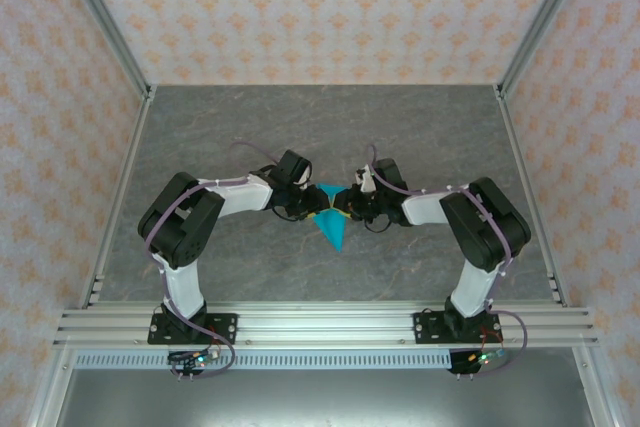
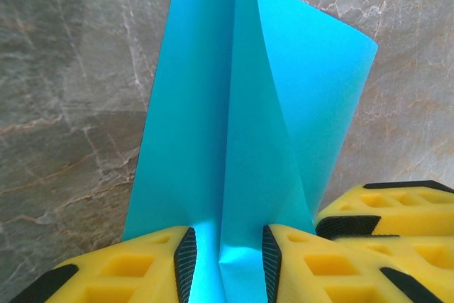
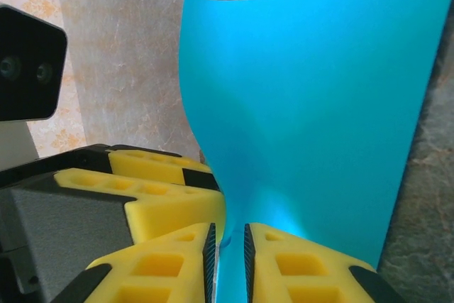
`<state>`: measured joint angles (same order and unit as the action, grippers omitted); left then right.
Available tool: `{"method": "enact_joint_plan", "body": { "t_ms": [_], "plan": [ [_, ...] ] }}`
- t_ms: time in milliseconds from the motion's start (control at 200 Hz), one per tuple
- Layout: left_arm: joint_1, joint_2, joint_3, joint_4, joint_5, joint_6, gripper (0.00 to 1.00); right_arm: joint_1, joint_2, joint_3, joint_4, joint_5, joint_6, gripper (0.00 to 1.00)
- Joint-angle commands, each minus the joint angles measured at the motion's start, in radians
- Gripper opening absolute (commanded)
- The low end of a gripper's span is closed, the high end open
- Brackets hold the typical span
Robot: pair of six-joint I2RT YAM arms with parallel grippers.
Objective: Fold a paper plane with a square sheet of paper (fold left side to right side)
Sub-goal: Fourth fold the wing at the center of the table.
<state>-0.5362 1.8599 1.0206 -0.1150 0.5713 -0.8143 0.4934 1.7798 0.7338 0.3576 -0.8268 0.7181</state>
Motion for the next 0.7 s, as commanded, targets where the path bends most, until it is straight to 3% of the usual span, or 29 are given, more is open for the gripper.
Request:
{"method": "enact_joint_plan", "body": {
  "t_ms": [0, 320, 696],
  "plan": [
    [-0.007, 0.015, 0.018, -0.004, -0.008, -0.002, 0.35, 0.015, 0.036, 0.022, 0.030, 0.008, 0.016, 0.21],
    [-0.007, 0.014, 0.022, -0.007, -0.010, -0.001, 0.35, 0.013, 0.033, 0.024, 0.042, 0.001, 0.017, 0.12],
    [-0.008, 0.012, 0.022, -0.011, -0.010, 0.002, 0.35, -0.003, -0.057, 0.052, -0.165, 0.093, -0.108, 0.07]
  ]
}}
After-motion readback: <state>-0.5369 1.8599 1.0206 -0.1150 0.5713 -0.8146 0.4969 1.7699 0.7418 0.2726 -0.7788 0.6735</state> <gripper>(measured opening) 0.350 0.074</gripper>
